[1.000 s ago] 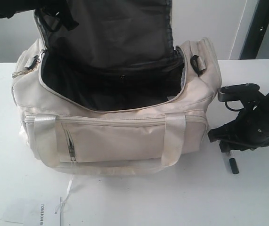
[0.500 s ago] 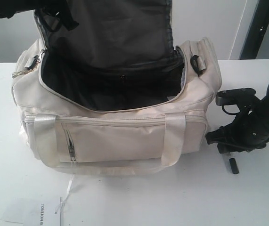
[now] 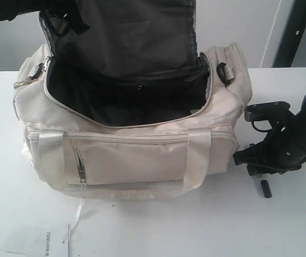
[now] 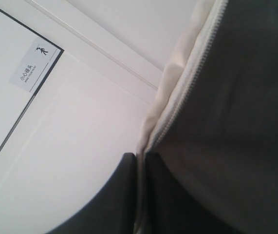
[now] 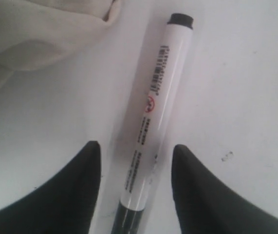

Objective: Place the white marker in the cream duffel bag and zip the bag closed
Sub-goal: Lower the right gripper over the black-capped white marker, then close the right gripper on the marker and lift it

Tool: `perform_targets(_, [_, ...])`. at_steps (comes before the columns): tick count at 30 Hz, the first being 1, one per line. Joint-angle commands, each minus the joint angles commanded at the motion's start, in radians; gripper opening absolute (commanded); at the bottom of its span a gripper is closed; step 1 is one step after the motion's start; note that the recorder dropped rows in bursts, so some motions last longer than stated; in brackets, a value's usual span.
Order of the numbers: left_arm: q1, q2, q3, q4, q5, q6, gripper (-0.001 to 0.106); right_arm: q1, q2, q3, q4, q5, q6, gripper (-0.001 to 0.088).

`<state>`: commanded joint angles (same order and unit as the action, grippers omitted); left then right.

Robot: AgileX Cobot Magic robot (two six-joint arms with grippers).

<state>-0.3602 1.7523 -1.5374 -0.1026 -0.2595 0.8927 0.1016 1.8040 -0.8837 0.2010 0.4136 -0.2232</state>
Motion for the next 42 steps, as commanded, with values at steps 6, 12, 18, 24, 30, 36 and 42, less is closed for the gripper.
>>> perform_targets(6, [0.0, 0.0, 0.0, 0.0, 0.0, 0.0, 0.013, 0.0, 0.016, 0.0, 0.0, 0.0, 0.0, 0.0397])
perform_targets(12, [0.0, 0.0, 0.0, 0.0, 0.0, 0.0, 0.013, 0.0, 0.018, 0.0, 0.0, 0.002, 0.0, 0.0])
perform_targets(18, [0.0, 0.0, 0.0, 0.0, 0.0, 0.0, 0.013, 0.0, -0.008, 0.0, 0.004, -0.003, 0.013, 0.0])
perform_targets(24, [0.0, 0.0, 0.0, 0.0, 0.0, 0.0, 0.013, 0.0, -0.109, 0.07, 0.004, -0.066, 0.061, 0.0])
perform_targets(30, [0.0, 0.0, 0.0, 0.0, 0.0, 0.0, 0.013, 0.0, -0.218, 0.164, 0.004, -0.151, 0.07, 0.0])
perform_targets(36, [0.0, 0.0, 0.0, 0.0, 0.0, 0.0, 0.013, 0.0, -0.331, 0.218, 0.009, -0.217, 0.072, 0.0])
perform_targets(42, [0.0, 0.0, 0.0, 0.0, 0.0, 0.0, 0.013, 0.0, -0.448, 0.271, 0.009, -0.35, 0.071, 0.0])
